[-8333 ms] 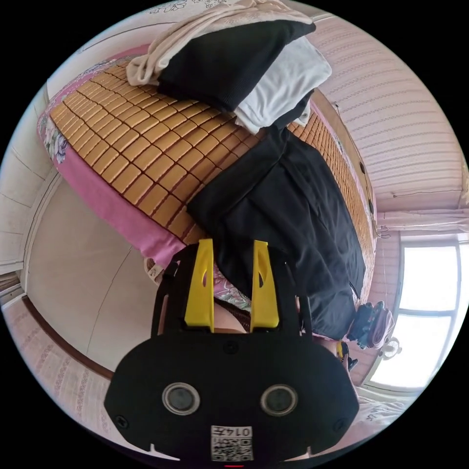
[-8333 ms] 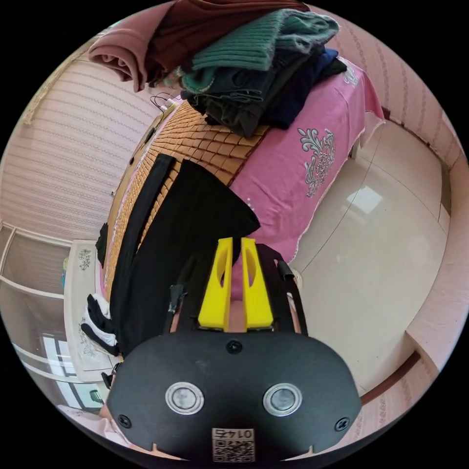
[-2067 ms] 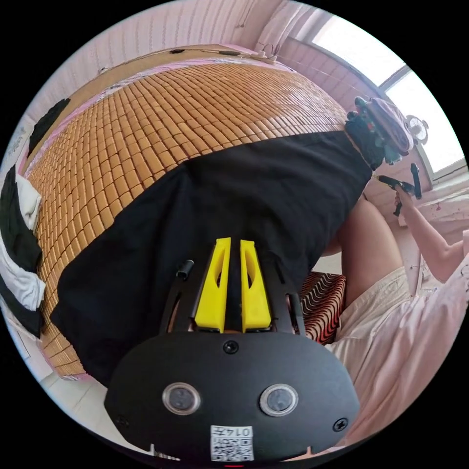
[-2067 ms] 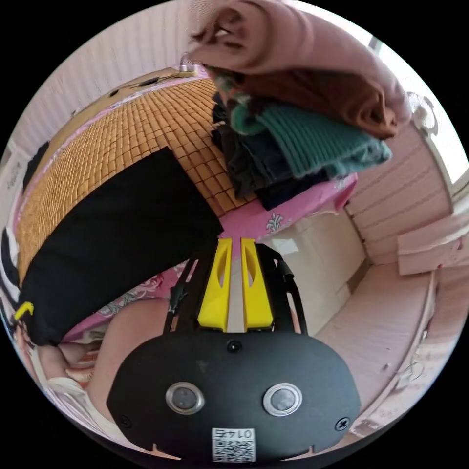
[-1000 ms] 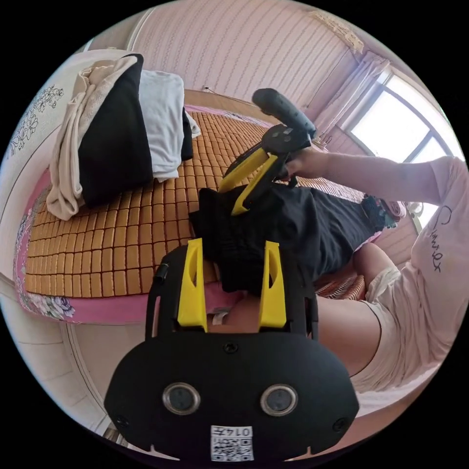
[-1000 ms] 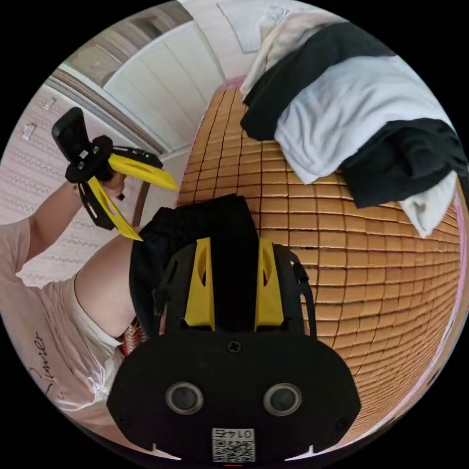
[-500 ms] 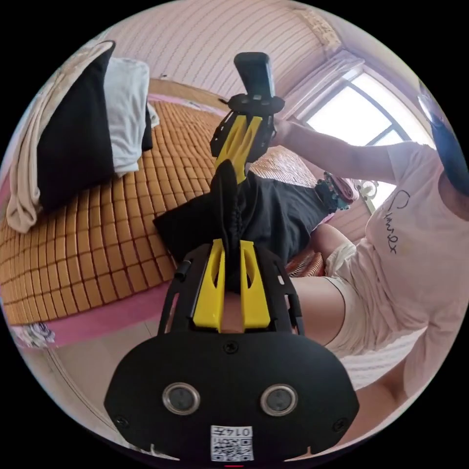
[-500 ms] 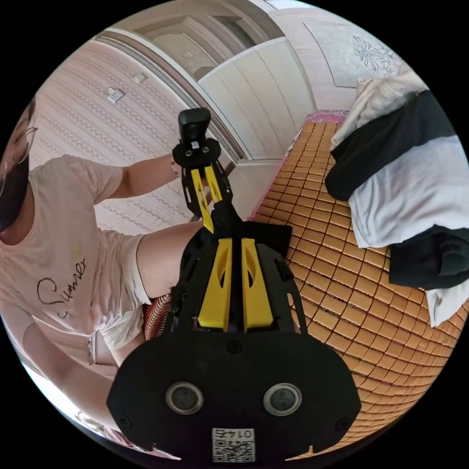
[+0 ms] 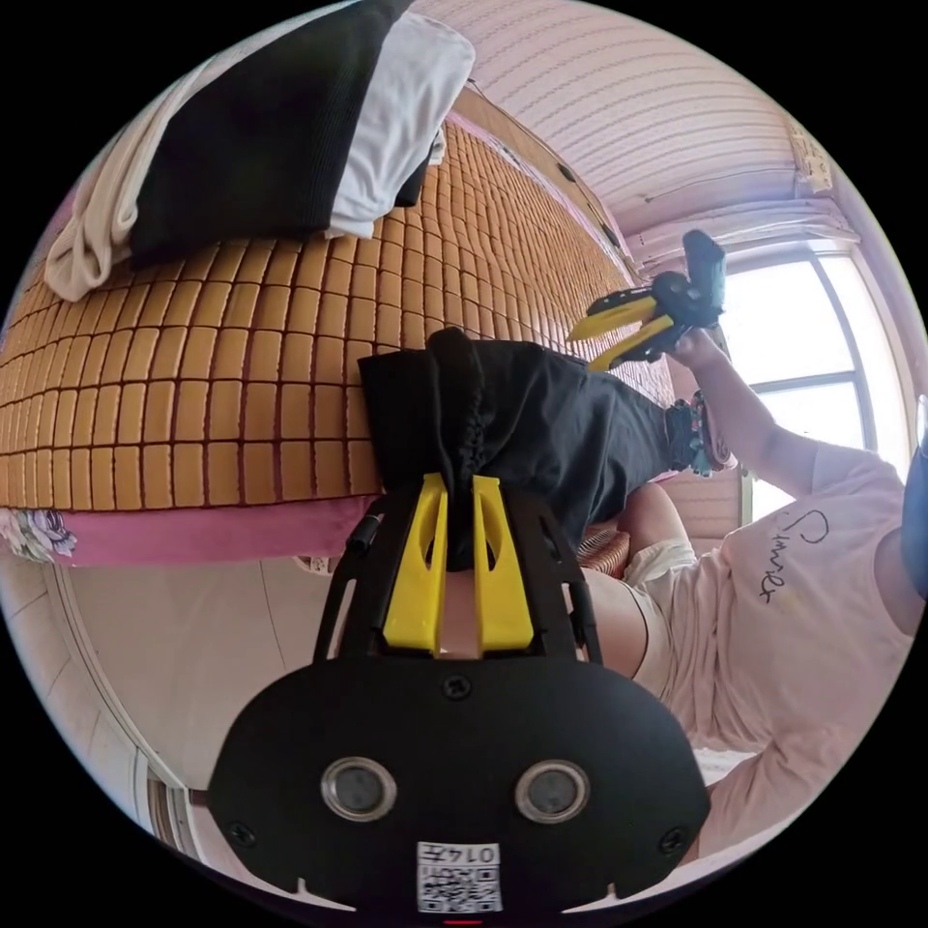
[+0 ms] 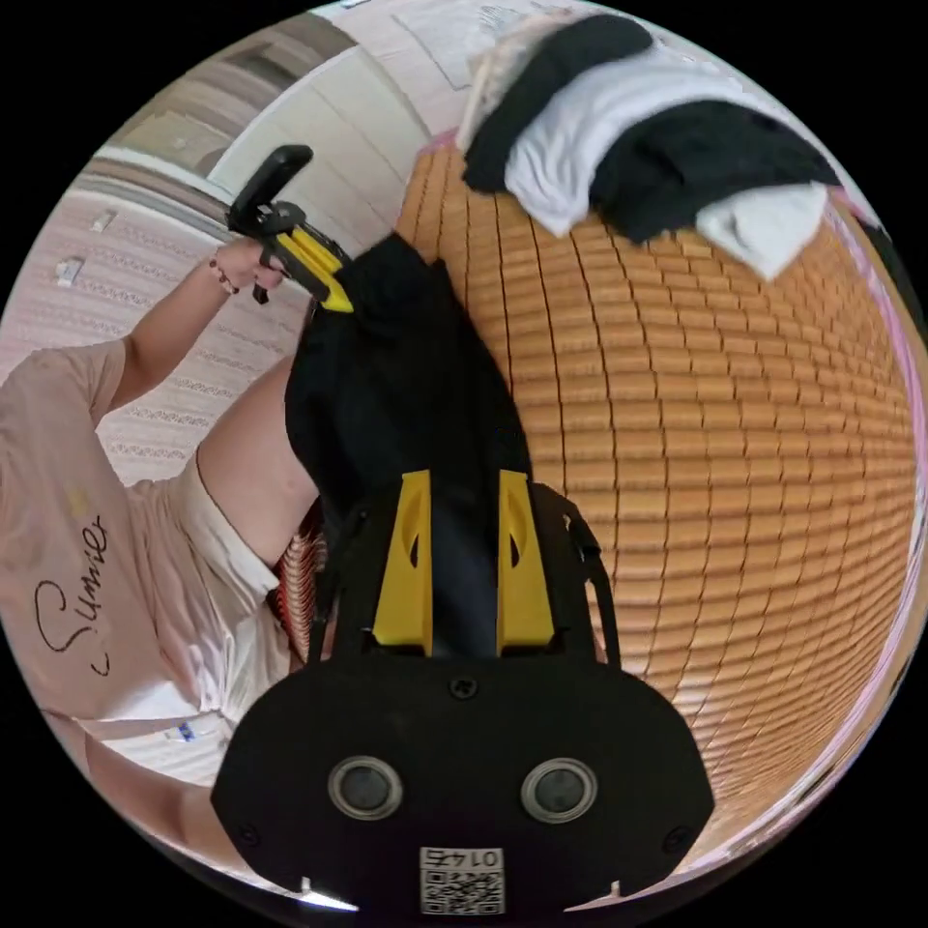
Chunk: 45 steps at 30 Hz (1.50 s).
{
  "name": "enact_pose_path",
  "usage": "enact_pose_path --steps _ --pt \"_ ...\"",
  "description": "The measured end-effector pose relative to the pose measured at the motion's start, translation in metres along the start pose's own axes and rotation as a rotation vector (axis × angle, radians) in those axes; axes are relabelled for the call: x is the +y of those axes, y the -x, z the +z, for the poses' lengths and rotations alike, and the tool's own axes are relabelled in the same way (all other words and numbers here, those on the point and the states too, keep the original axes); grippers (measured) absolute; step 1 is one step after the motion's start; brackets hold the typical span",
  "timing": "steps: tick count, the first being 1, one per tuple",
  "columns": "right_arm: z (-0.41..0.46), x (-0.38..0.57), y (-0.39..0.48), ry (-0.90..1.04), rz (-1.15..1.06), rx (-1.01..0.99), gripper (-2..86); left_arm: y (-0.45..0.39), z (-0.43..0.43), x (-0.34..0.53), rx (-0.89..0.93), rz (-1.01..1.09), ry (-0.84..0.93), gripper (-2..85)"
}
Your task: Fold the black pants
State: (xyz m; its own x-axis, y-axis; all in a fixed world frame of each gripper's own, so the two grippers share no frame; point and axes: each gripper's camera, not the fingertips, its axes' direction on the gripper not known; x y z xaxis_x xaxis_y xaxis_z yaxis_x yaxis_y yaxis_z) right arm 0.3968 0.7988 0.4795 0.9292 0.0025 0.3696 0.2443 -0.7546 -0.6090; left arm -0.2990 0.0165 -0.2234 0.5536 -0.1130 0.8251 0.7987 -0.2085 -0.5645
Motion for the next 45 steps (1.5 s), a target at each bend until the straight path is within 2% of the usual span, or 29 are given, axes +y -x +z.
enact_pose_path --steps 2,3,8,13,17,22,25,29,36,42,45 --pt "0.016 0.014 -0.003 0.123 0.010 0.021 4.7 0.002 0.001 -0.003 0.001 -0.006 0.002 4.4" --pt "0.014 0.023 -0.004 0.112 0.047 0.086 1.9 0.002 0.001 -0.004 0.001 -0.009 0.001 4.4" --pt "-0.025 0.044 -0.010 -0.103 0.128 0.082 0.4 -0.008 -0.003 -0.014 -0.066 0.008 -0.019 4.5" --pt "0.000 0.046 -0.017 -0.045 0.173 0.147 0.0 -0.008 0.015 -0.030 -0.202 0.006 -0.010 6.4" --pt "-0.012 0.071 -0.003 -0.080 0.235 0.266 -0.3 -0.001 0.026 -0.031 -0.164 -0.057 -0.021 7.7" --pt "-0.027 0.142 0.027 -0.138 0.334 0.319 -0.3 -0.006 0.031 -0.023 -0.179 -0.087 -0.090 6.6" --pt "-0.014 0.193 0.043 -0.049 0.421 0.355 -0.4 -0.014 0.041 -0.026 -0.228 -0.056 -0.130 6.3" --pt "0.015 0.246 0.045 0.094 0.535 0.544 -0.4 -0.018 0.057 -0.039 -0.251 -0.061 -0.128 5.4" --pt "0.001 0.297 0.053 -0.061 0.607 0.594 -0.4 -0.022 0.077 -0.066 -0.283 -0.117 -0.151 5.1" --pt "-0.014 0.356 0.067 -0.155 0.682 0.470 -0.4 -0.048 0.103 -0.092 -0.457 -0.084 -0.171 6.9" --pt "-0.021 0.403 0.101 -0.255 0.729 0.481 -0.4 -0.072 0.104 -0.078 -0.537 -0.048 -0.192 6.9"
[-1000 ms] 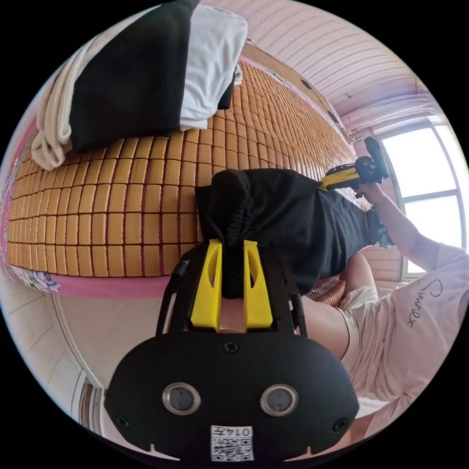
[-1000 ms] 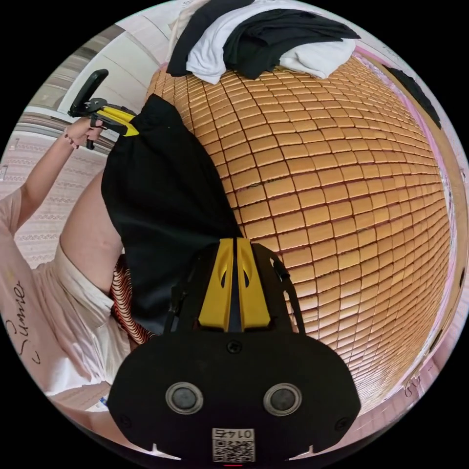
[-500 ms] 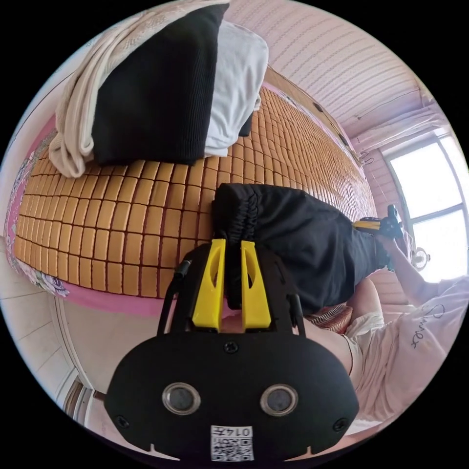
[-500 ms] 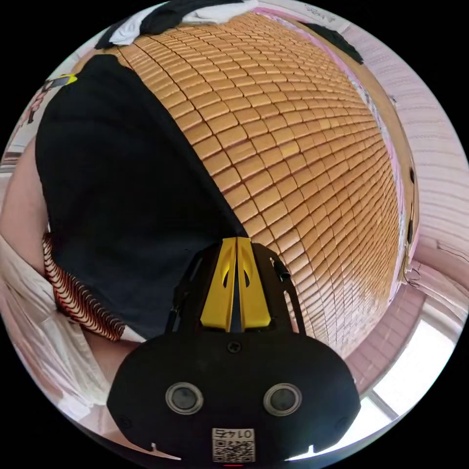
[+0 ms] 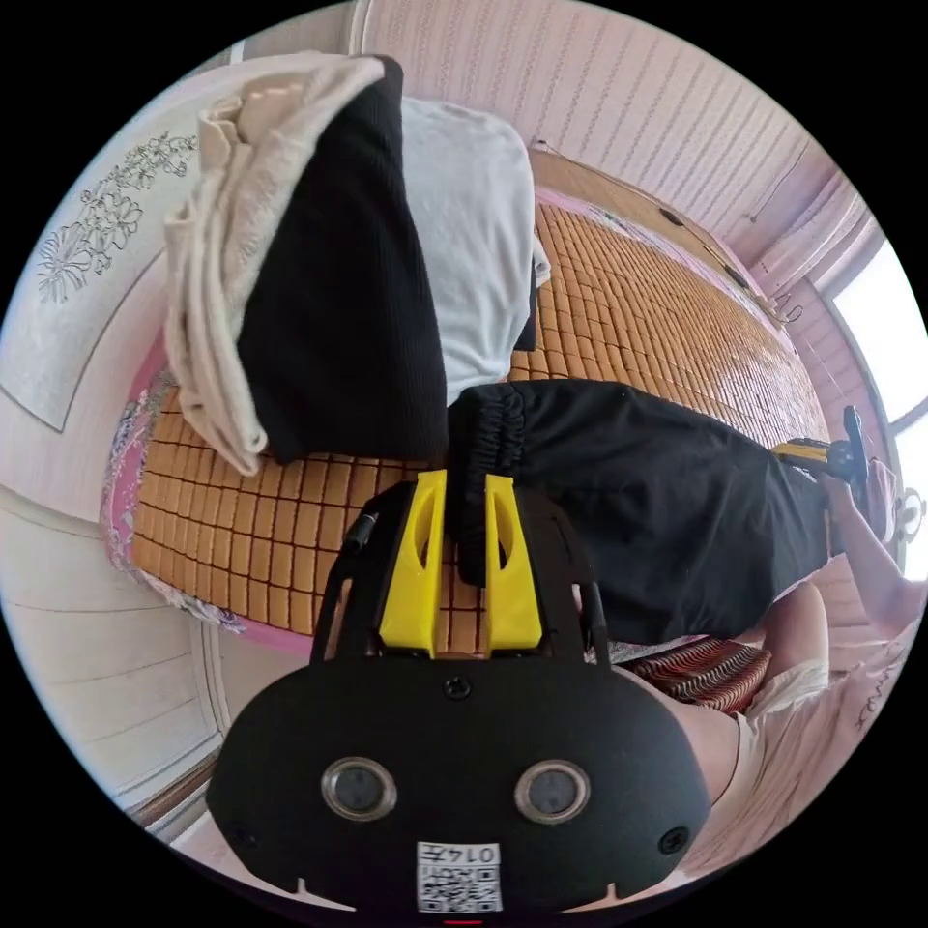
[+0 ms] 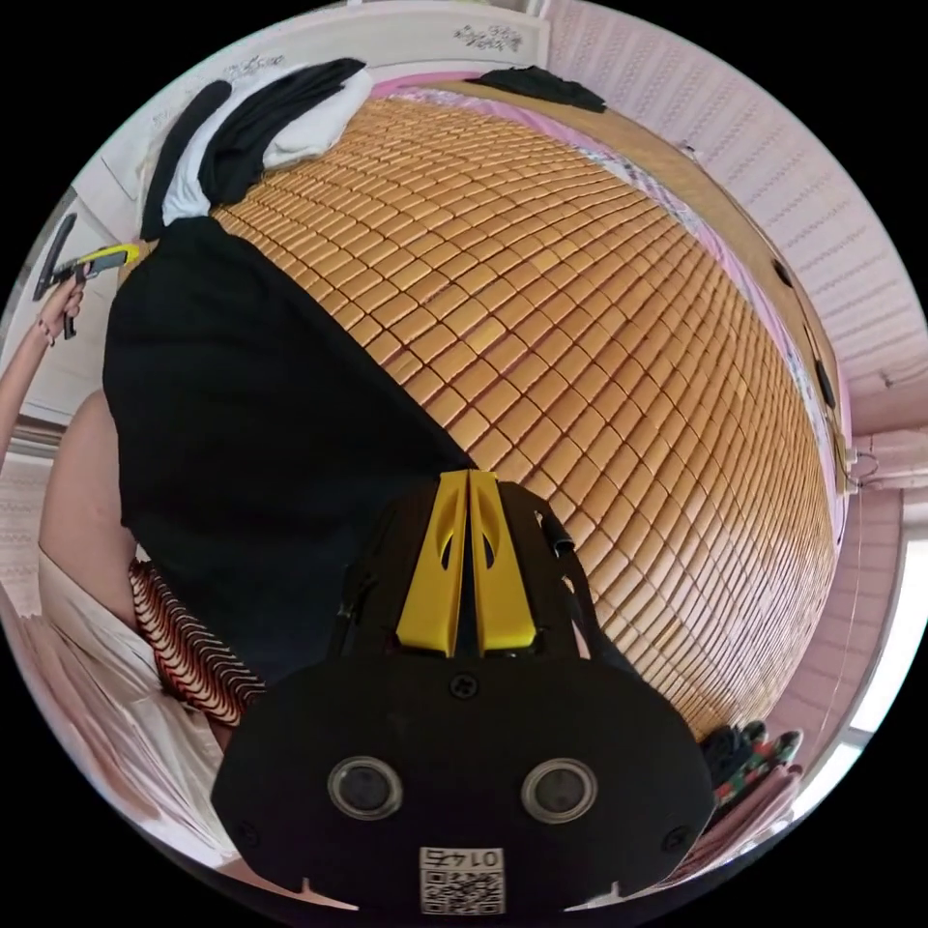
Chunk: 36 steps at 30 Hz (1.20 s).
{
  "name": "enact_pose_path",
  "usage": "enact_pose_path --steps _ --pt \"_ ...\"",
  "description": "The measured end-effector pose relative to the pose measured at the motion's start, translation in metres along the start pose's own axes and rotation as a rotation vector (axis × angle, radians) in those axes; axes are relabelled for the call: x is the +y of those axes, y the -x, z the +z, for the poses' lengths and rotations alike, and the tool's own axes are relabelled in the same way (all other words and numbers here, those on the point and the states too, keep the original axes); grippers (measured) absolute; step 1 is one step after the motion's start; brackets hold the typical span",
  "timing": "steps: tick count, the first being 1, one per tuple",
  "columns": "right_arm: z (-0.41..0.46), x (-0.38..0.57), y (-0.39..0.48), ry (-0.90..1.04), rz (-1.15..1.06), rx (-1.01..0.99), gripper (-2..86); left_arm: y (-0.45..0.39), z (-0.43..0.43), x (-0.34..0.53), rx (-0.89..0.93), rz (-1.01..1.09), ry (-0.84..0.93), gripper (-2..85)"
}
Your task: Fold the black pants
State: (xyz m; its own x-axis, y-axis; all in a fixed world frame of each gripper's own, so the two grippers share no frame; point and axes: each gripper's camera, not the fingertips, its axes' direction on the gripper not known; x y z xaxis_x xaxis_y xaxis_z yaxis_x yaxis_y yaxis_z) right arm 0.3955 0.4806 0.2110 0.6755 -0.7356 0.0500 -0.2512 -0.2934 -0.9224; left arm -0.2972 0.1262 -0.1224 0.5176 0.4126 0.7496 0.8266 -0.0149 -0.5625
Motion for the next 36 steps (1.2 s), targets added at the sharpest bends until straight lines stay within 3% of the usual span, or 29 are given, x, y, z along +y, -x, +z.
enact_pose_path --steps 4,10,12,18,23,27,29,36 --pt "-0.020 0.086 -0.012 -0.015 0.102 0.097 -0.1 -0.019 -0.036 0.046 -0.074 -0.010 -0.068 6.0" --pt "-0.044 0.286 -0.097 -0.005 0.752 0.128 3.4 -0.135 -0.031 0.087 -0.025 0.271 -0.042 5.7" --pt "-0.050 0.367 -0.122 -0.063 0.956 0.080 11.2 -0.186 -0.015 0.092 0.025 0.352 -0.092 5.8" --pt "-0.048 0.512 -0.150 -0.208 1.341 -0.032 15.3 -0.347 0.057 0.097 0.357 0.587 -0.065 6.5" --pt "-0.036 0.559 -0.167 -0.315 1.429 -0.313 9.7 -0.440 0.120 0.113 0.370 0.695 0.073 6.9" --pt "-0.047 0.569 -0.173 -0.251 1.344 -0.303 5.0 -0.474 0.150 0.125 0.256 0.720 0.142 7.5" --pt "-0.061 0.571 -0.172 -0.309 1.283 -0.298 2.8 -0.489 0.164 0.133 0.216 0.722 0.162 7.5" --pt "-0.087 0.560 -0.183 -0.293 1.177 -0.201 1.6 -0.518 0.183 0.151 0.217 0.699 0.162 6.5"
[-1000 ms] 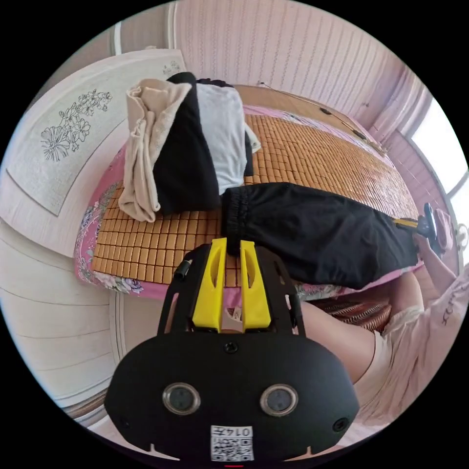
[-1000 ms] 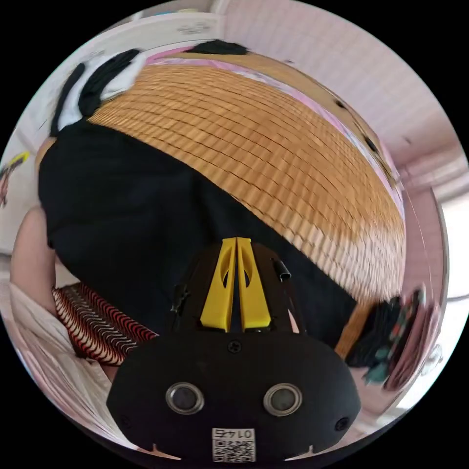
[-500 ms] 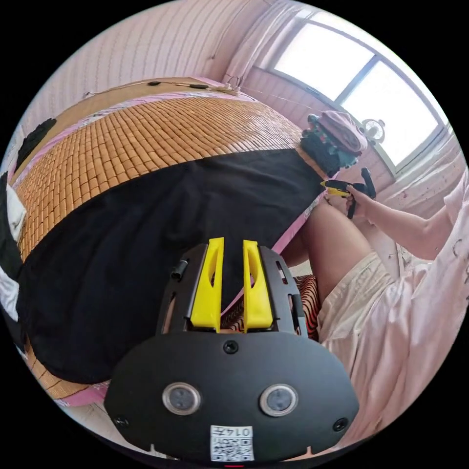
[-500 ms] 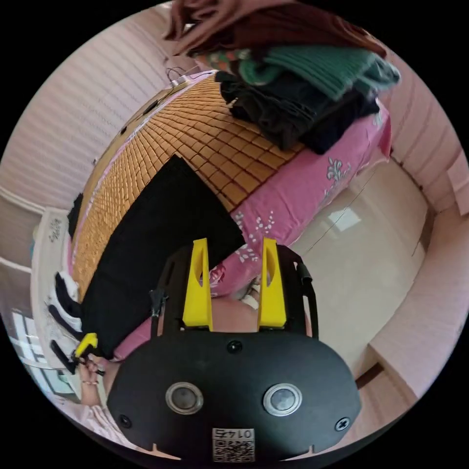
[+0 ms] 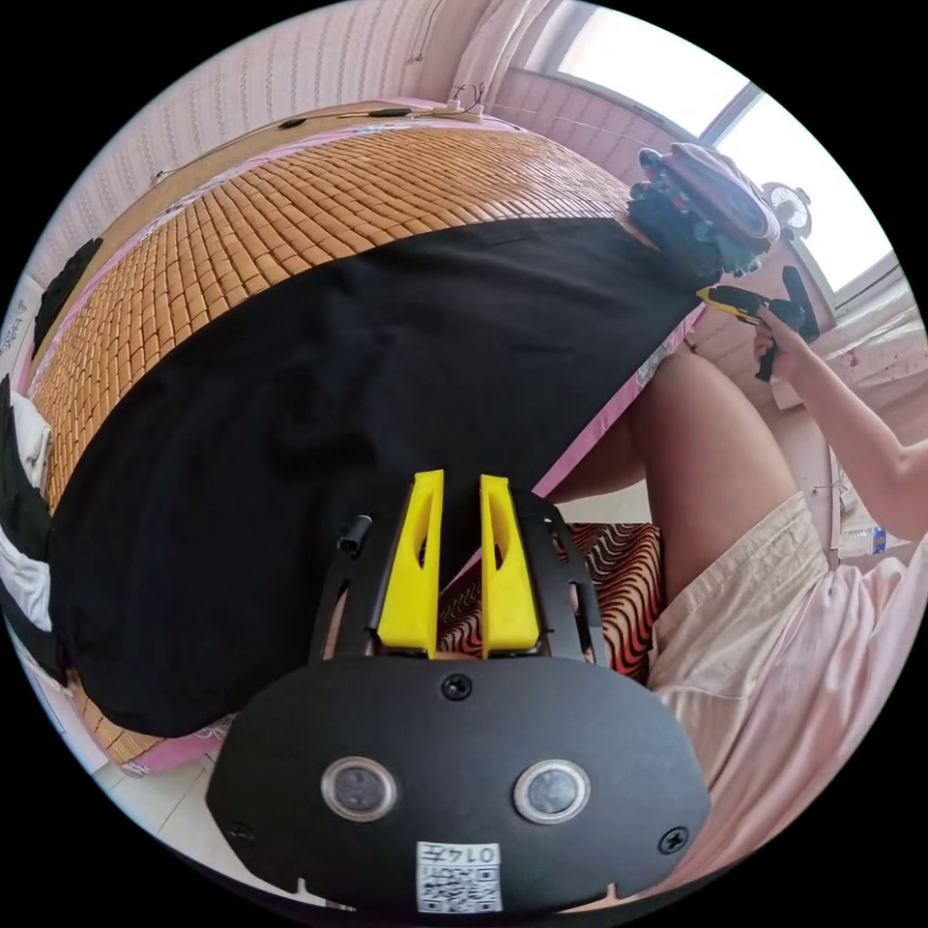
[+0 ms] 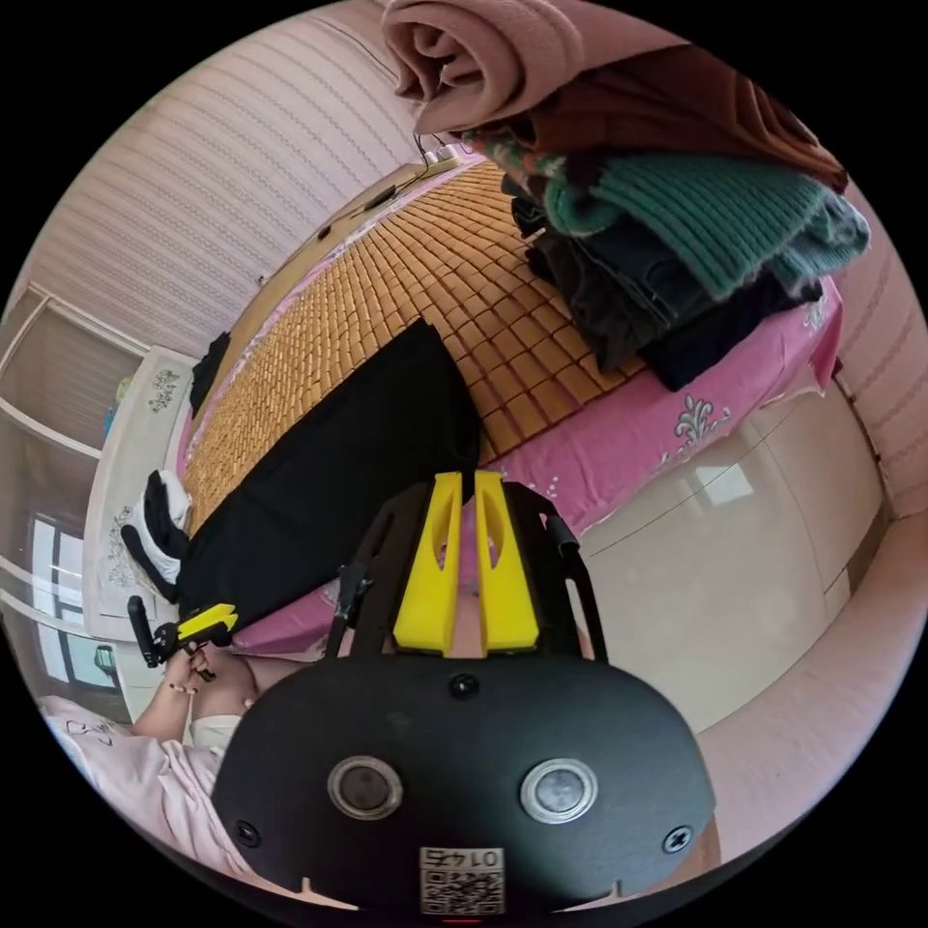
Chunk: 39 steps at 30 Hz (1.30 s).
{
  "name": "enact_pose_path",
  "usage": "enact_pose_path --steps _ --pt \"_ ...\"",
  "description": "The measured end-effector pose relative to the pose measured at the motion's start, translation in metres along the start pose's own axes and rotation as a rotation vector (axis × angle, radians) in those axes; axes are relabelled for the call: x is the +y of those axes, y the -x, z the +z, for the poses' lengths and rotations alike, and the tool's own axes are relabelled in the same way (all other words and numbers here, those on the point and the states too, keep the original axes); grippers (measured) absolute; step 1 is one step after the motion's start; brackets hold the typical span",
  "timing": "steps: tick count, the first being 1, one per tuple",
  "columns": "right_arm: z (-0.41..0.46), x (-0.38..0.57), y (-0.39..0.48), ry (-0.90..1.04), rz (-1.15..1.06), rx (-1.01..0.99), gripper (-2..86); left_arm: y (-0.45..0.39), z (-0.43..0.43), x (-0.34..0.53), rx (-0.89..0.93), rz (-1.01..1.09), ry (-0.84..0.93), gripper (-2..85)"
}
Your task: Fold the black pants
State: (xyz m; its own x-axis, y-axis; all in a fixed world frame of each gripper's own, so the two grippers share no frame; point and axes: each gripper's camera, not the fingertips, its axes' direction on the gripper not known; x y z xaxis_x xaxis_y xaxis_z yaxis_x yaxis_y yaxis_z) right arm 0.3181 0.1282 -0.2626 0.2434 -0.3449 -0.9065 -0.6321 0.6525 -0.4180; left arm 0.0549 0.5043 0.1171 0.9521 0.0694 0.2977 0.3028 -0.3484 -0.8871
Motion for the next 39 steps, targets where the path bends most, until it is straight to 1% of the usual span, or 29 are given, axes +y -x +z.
enact_pose_path --steps 4,6,7,8,9,10,11,12,13,15,18,19,20,22,25,26,28,30,31,32,33,35,37,39 --pt "0.000 -0.008 0.018 0.114 -0.001 0.098 1.9 -0.022 0.021 0.002 -0.010 0.018 -0.004 5.2" --pt "-0.010 -0.002 0.058 0.084 -0.099 0.305 1.4 -0.031 0.030 0.002 -0.027 0.035 0.017 5.2" --pt "-0.012 0.001 0.071 0.065 -0.137 0.349 1.2 -0.035 0.035 0.002 -0.027 0.034 0.021 5.2" --pt "-0.013 0.007 0.101 0.019 -0.227 0.403 0.7 -0.040 0.036 0.003 -0.021 0.036 0.011 5.3" --pt "-0.011 0.014 0.136 -0.027 -0.343 0.414 0.3 -0.043 0.036 0.004 -0.017 0.038 0.004 5.3" --pt "-0.007 0.018 0.155 -0.044 -0.411 0.408 0.2 -0.048 0.036 0.004 -0.013 0.039 -0.012 5.3" --pt "0.004 0.024 0.197 -0.051 -0.570 0.379 0.0 -0.055 0.035 0.004 -0.016 0.045 -0.038 5.3" --pt "0.020 0.031 0.240 -0.021 -0.734 0.339 -0.1 -0.058 0.034 0.004 -0.020 0.049 -0.052 5.3" --pt "0.029 0.033 0.262 -0.002 -0.807 0.323 -0.1 -0.065 0.035 0.002 -0.031 0.055 -0.075 5.2" --pt "0.067 0.045 0.339 0.042 -1.049 0.259 -0.3 -0.075 0.040 -0.002 -0.053 0.068 -0.098 5.1" --pt "0.109 0.045 0.414 0.098 -1.216 0.198 -0.3 -0.084 0.063 -0.011 -0.068 0.067 -0.079 4.6" --pt "0.115 0.043 0.427 0.112 -1.237 0.179 -0.3 -0.087 0.073 -0.013 -0.072 0.066 -0.064 3.6" --pt "0.126 0.038 0.450 0.145 -1.263 0.141 -0.3 -0.091 0.083 -0.014 -0.103 0.074 -0.053 2.6" --pt "0.150 0.031 0.477 0.239 -1.284 0.129 -0.3 -0.101 0.094 -0.012 -0.176 0.124 -0.050 1.3" --pt "0.197 0.028 0.498 0.399 -1.292 0.208 -0.2 -0.116 0.104 -0.010 -0.245 0.165 -0.054 -0.4" --pt "0.195 0.025 0.502 0.318 -1.283 0.157 -0.3 -0.119 0.108 -0.009 -0.258 0.172 -0.058 -0.6" --pt "0.202 0.021 0.511 0.361 -1.280 0.178 -0.4 -0.122 0.112 -0.008 -0.262 0.173 -0.067 -0.8" --pt "0.209 0.012 0.530 0.463 -1.323 0.231 -0.5 -0.121 0.116 -0.007 -0.250 0.157 -0.077 -0.9" --pt "0.209 0.009 0.534 0.447 -1.329 0.249 -0.5 -0.120 0.117 -0.006 -0.238 0.148 -0.084 -1.0" --pt "0.209 0.001 0.540 0.381 -1.325 0.272 -0.5 -0.119 0.119 -0.006 -0.226 0.140 -0.087 -1.0" --pt "0.214 -0.007 0.545 0.388 -1.309 0.275 -0.5 -0.118 0.120 -0.006 -0.220 0.134 -0.087 -1.0" --pt "0.233 -0.013 0.549 0.457 -1.300 0.302 -0.5 -0.116 0.123 -0.007 -0.204 0.116 -0.085 -1.0" --pt "0.238 -0.015 0.557 0.470 -1.345 0.337 -0.5 -0.115 0.125 -0.006 -0.200 0.108 -0.090 -1.0" --pt "0.247 -0.019 0.568 0.566 -1.414 0.404 -0.5 -0.114 0.128 -0.006 -0.197 0.110 -0.091 -1.0"
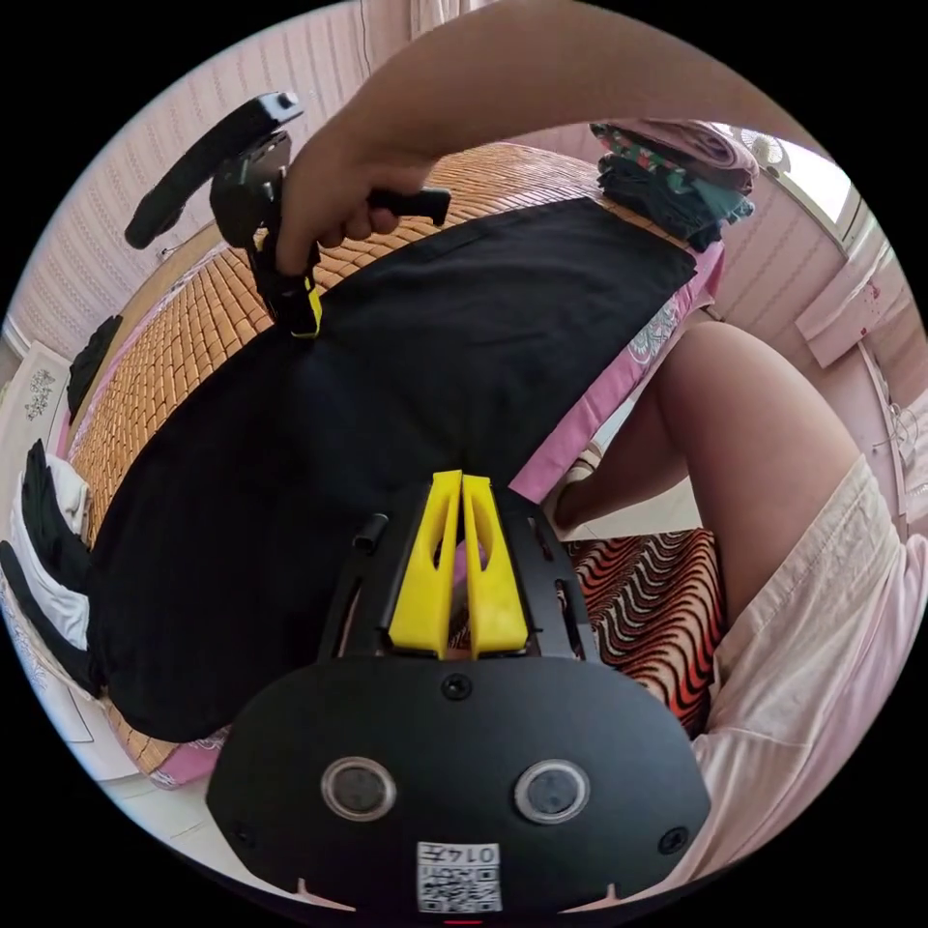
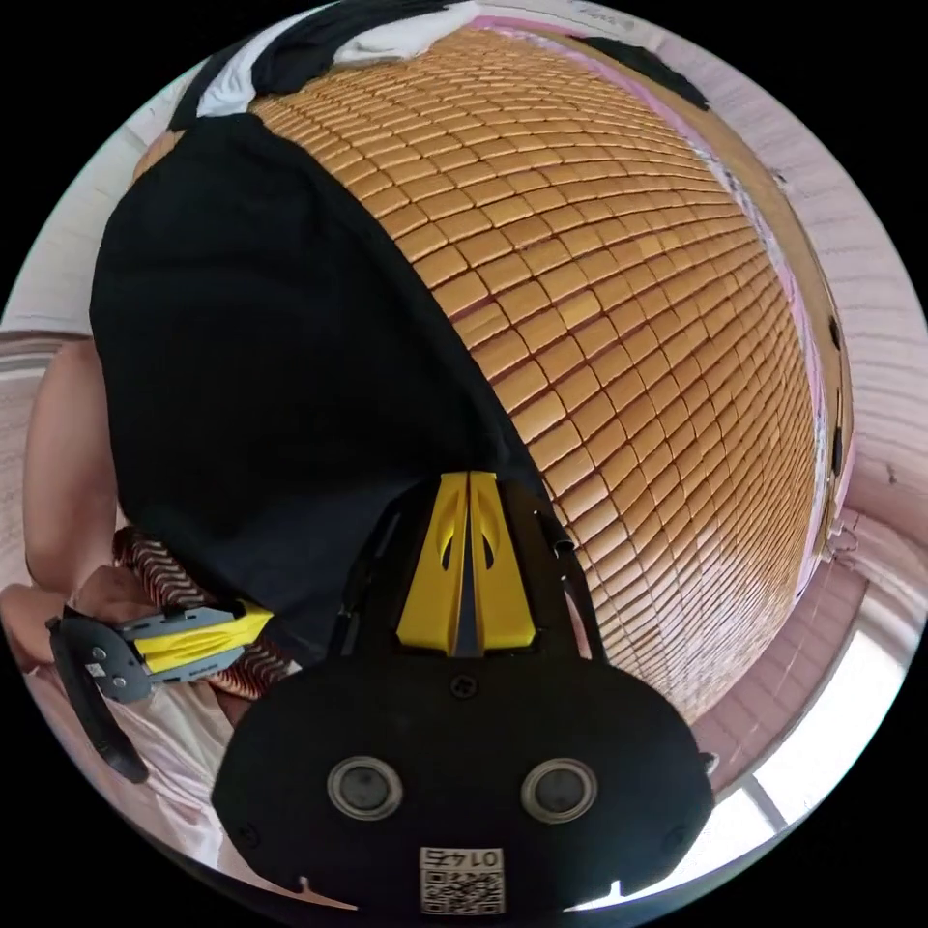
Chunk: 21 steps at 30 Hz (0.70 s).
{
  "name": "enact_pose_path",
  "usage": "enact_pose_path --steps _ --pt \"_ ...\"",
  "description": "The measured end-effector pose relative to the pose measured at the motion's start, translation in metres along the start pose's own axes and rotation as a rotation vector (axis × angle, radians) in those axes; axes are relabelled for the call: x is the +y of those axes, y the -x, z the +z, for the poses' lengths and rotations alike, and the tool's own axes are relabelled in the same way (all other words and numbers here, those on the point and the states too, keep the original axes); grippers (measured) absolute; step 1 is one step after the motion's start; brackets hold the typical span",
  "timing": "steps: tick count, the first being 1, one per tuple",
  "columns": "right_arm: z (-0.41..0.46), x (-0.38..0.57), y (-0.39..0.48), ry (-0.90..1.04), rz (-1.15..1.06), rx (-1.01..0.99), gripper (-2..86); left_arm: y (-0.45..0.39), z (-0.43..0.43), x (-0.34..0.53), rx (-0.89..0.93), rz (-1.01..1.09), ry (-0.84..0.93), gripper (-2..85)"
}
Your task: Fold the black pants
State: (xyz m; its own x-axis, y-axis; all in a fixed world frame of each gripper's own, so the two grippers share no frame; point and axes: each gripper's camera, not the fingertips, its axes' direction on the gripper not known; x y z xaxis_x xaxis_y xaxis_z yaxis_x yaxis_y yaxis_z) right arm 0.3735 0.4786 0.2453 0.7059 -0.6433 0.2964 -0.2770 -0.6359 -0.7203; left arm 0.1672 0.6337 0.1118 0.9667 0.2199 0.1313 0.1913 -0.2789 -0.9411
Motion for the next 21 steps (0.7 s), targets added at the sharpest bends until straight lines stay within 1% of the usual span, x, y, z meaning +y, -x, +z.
enact_pose_path --steps 3,6,8,11,13,14,15,16,18,19,21 --pt "0.003 -0.015 -0.011 0.110 -0.033 -0.040 -0.5 0.002 0.004 -0.001 0.009 0.016 0.006 -1.0" --pt "0.007 -0.019 -0.018 0.172 -0.074 -0.049 -0.5 0.005 0.007 -0.001 0.017 0.031 0.010 -1.0" --pt "0.008 -0.015 -0.023 0.176 -0.065 -0.051 -0.5 0.009 0.009 -0.002 0.028 0.036 0.017 -1.0" --pt "0.010 0.003 -0.028 0.130 -0.059 -0.026 -0.5 0.013 0.010 -0.003 0.034 0.071 0.019 -1.0" --pt "0.009 0.024 -0.033 0.042 -0.036 -0.027 -0.6 0.016 0.009 -0.003 0.033 0.111 0.018 -1.0" --pt "0.006 0.047 -0.037 -0.070 -0.020 -0.029 -0.7 0.018 0.007 -0.004 0.035 0.132 0.022 -1.0" --pt "-0.001 0.081 -0.041 -0.226 0.009 -0.077 -0.8 0.020 0.006 -0.004 0.041 0.133 0.029 -1.0" --pt "-0.004 0.101 -0.043 -0.303 0.035 -0.100 -0.8 0.026 0.003 -0.004 0.057 0.116 0.031 -1.0" --pt "-0.007 0.197 -0.051 -0.535 0.197 -0.153 -0.7 0.036 -0.009 -0.001 0.076 0.071 -0.011 -1.0" --pt "-0.004 0.222 -0.054 -0.571 0.254 -0.159 -0.6 0.042 -0.016 0.002 0.101 0.055 -0.046 -0.9" --pt "0.019 0.322 -0.067 -0.641 0.547 -0.172 0.2 0.052 -0.022 0.004 0.145 0.028 -0.069 -0.9"
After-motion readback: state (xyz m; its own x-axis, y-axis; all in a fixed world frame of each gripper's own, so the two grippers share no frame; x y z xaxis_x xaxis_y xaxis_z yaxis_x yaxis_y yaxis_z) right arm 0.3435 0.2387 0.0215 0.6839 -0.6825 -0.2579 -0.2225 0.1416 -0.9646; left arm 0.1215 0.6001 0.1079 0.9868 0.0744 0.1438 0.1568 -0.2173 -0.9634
